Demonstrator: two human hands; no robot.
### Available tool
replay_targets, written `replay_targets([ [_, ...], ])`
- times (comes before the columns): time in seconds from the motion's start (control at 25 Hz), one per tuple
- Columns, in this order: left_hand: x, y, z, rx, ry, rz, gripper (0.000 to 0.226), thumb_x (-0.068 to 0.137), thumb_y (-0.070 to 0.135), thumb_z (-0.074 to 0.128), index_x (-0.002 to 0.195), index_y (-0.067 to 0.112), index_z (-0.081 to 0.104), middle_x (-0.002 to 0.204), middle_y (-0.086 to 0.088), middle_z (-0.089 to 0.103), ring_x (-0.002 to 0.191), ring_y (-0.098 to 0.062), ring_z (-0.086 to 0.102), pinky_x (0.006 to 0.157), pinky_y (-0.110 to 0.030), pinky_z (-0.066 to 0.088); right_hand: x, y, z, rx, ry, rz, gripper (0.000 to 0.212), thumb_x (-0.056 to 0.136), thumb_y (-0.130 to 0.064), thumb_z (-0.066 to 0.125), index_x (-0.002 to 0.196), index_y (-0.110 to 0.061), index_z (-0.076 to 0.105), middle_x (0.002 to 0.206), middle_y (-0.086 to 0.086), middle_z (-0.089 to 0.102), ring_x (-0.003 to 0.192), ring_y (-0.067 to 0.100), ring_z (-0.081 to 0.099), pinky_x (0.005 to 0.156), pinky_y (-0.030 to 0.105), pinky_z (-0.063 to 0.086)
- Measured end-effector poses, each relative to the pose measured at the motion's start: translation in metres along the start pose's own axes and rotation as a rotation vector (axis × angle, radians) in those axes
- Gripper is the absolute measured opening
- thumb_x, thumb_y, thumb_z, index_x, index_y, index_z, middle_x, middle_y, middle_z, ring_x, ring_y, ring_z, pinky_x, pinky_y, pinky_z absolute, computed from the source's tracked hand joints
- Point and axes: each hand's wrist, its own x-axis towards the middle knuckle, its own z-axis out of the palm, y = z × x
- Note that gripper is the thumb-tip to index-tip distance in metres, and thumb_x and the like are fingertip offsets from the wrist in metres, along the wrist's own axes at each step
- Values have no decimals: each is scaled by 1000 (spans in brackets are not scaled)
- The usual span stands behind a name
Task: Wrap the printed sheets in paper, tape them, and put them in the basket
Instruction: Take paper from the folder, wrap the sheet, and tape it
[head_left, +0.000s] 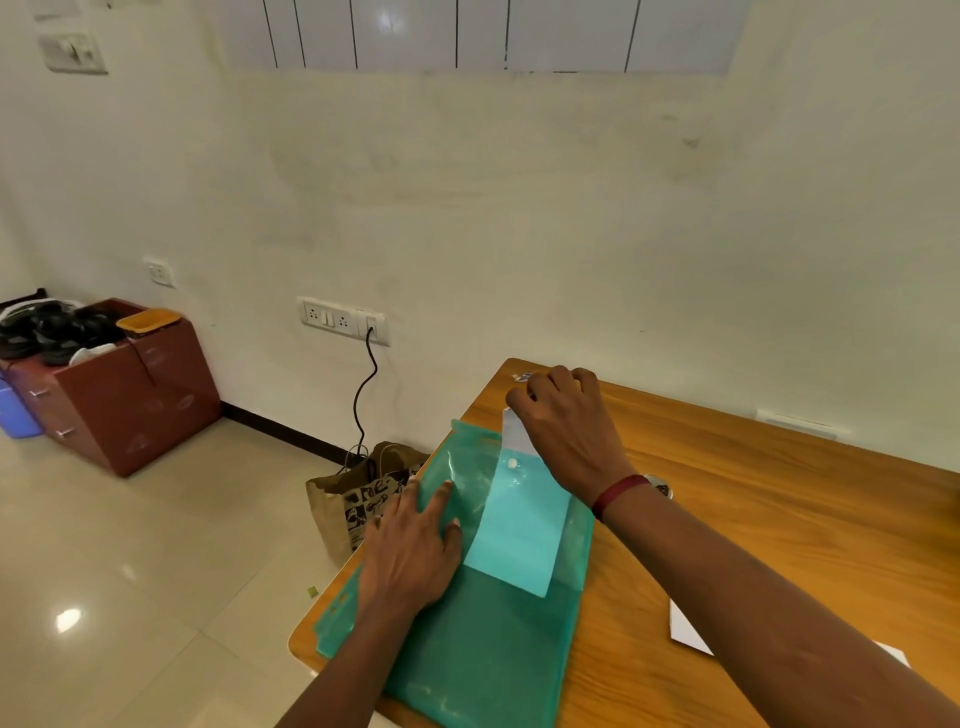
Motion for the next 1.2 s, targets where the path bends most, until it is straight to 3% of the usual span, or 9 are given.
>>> replay_targets([
  [0.24,-1,-1,-1,7,-10,2,56,97,59,21,149,41,21,158,-5,24,142,-24,25,112,-52,31,6,5,-22,-33,142,75,19,88,2,54,97,-14,60,84,7,59,81,29,52,79,44,42],
  [0.44,-1,-1,-1,9,-12,4,57,97,58,21,150,37,24,158,-6,24,142,-24,25,111,-51,32,16,15,-50,22,331,137,41,90,4,30,100,-12,65,88,8,62,83,30,56,75,42,42],
  [0.56,-3,2,-3,-20,38,-19,61,97,56,25,153,31,21,159,-8,24,143,-27,27,111,-51,32,17,19,-62,128,394,222,42,81,10,39,100,-13,68,89,7,65,82,29,57,68,39,42],
  [0.68,-8,7,-9,-82,200,-37,67,93,50,31,151,17,29,154,-12,35,138,-30,38,110,-51,34,10,20,-62,384,368,431,42,73,14,55,102,-13,69,91,6,67,83,27,60,66,38,48],
  [0.8,-15,9,-11,-80,319,39,71,89,45,35,149,8,33,152,-15,39,137,-31,41,112,-49,35,-11,18,-58,719,305,712,29,87,3,53,104,-13,70,97,3,71,88,17,61,74,25,48],
  [0.88,-17,9,-12,-102,344,64,71,88,42,38,149,6,32,152,-16,38,137,-31,40,112,-50,35,-36,13,-50,842,286,897,22,91,-1,55,102,-14,70,94,-1,70,86,13,61,72,19,44],
  [1.04,-18,11,-13,-152,344,80,70,88,41,39,148,6,33,150,-18,41,134,-35,44,109,-52,38,-93,-4,-31,1170,224,1254,20,95,-6,59,94,-25,65,98,-2,68,90,15,64,75,30,54],
  [1.2,-19,10,-14,-128,365,15,68,86,39,46,146,7,38,152,-18,38,139,-35,38,111,-52,37,-138,-18,-22,1372,199,1498,18,95,-8,60,110,-18,65,109,3,67,95,15,63,80,33,55],
])
